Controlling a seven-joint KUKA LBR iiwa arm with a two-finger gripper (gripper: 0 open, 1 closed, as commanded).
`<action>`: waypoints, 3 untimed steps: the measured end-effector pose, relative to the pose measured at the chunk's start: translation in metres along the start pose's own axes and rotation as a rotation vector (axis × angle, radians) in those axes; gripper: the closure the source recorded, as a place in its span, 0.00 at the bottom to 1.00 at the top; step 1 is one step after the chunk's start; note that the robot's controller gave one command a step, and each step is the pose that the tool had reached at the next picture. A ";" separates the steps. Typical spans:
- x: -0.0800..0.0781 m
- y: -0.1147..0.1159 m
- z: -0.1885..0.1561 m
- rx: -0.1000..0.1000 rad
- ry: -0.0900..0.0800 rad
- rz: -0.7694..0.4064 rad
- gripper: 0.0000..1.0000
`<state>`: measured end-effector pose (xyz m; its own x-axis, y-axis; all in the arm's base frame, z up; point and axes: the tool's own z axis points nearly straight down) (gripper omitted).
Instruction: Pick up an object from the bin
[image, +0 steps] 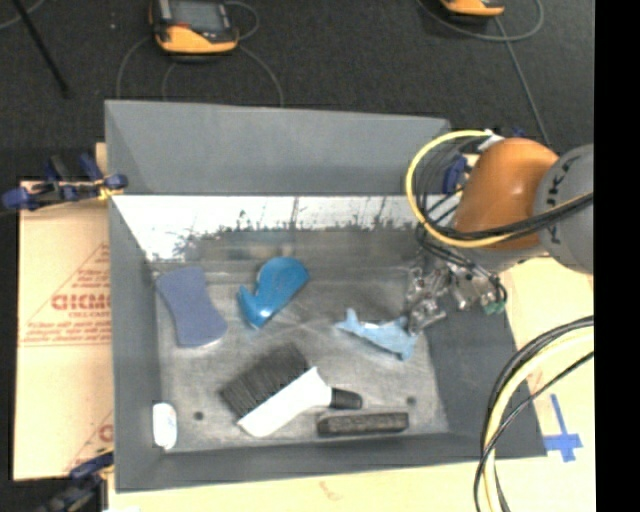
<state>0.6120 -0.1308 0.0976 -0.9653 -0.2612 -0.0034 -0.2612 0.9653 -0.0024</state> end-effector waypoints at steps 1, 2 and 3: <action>0.000 0.000 0.000 0.000 0.000 0.000 1.00; -0.035 0.021 -0.032 -0.001 0.000 0.020 1.00; -0.026 0.019 -0.056 -0.002 -0.002 0.017 1.00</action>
Offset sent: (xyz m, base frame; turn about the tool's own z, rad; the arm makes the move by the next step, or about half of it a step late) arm 0.0332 0.0369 0.0376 0.0204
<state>0.6321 -0.1058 0.1539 -0.9697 -0.2444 -0.0054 -0.2444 0.9697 0.0001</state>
